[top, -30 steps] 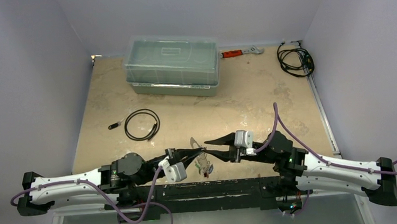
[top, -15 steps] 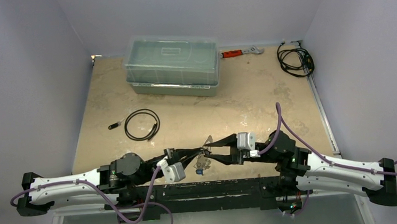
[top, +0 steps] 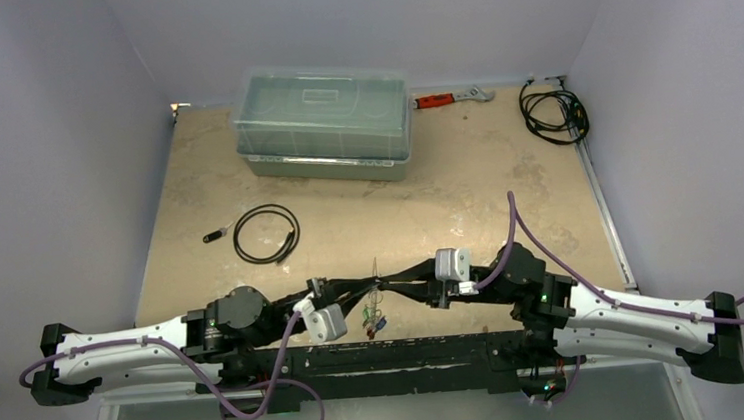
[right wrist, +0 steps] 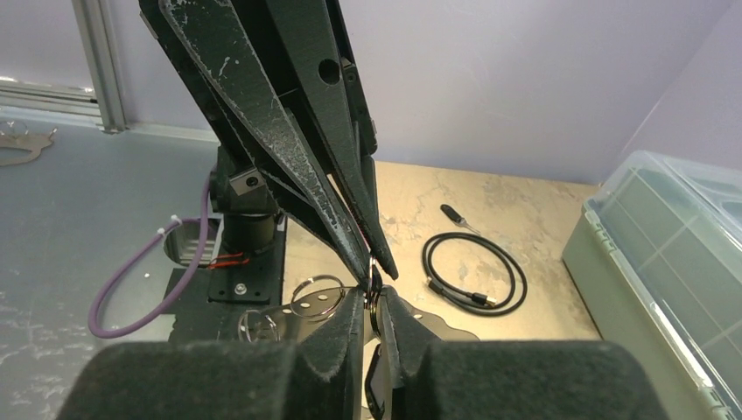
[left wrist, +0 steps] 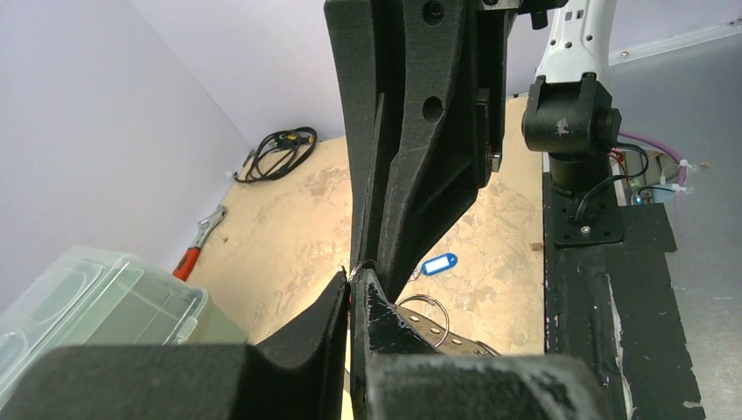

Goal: Put the keys on the keyring

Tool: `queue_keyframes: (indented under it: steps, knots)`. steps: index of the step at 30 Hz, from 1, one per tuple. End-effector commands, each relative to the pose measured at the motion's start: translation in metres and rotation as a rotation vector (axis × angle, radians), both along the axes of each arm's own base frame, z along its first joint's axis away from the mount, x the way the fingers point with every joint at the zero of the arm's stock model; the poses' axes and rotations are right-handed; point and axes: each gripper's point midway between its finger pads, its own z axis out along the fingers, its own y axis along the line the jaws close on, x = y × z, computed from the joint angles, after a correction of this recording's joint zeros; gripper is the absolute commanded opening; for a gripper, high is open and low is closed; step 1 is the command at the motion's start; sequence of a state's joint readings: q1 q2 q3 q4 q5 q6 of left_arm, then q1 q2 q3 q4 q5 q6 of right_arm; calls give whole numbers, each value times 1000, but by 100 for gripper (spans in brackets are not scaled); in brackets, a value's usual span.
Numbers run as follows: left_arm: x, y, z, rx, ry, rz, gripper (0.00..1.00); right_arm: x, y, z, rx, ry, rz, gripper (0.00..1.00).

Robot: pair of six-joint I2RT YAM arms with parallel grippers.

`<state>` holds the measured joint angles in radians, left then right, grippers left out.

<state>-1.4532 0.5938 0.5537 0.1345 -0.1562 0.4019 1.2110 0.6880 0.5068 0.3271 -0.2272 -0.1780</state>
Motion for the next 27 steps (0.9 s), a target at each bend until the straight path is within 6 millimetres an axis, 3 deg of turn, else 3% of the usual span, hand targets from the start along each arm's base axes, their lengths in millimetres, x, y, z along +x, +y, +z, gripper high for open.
queue_keyframes:
  steps: [1, 5, 14, 18, 19, 20, 27]
  knots:
    - [-5, 3, 38, -127, 4, -25, 0, 1, -1, 28, 73, -37, -7, 8]
    - [-5, 4, 40, -131, 5, -26, 0, -1, -2, 30, 80, -44, -3, 0]
    - [-7, 5, 37, -140, 28, -36, 1, 16, -16, 46, 85, -54, -116, 0]
    - [-6, 9, 39, -162, 58, -25, 41, 24, -19, 45, 87, -46, -167, 0]
    - [-6, 10, 39, -168, 63, -21, 61, 26, -20, 45, 90, -44, -179, 0]
    - [-5, 11, 39, -171, 67, -16, 68, 28, -21, 45, 91, -44, -191, 0]
    - [9, 16, 35, -185, 122, 70, 92, 44, -29, 45, 93, -55, -289, 0]
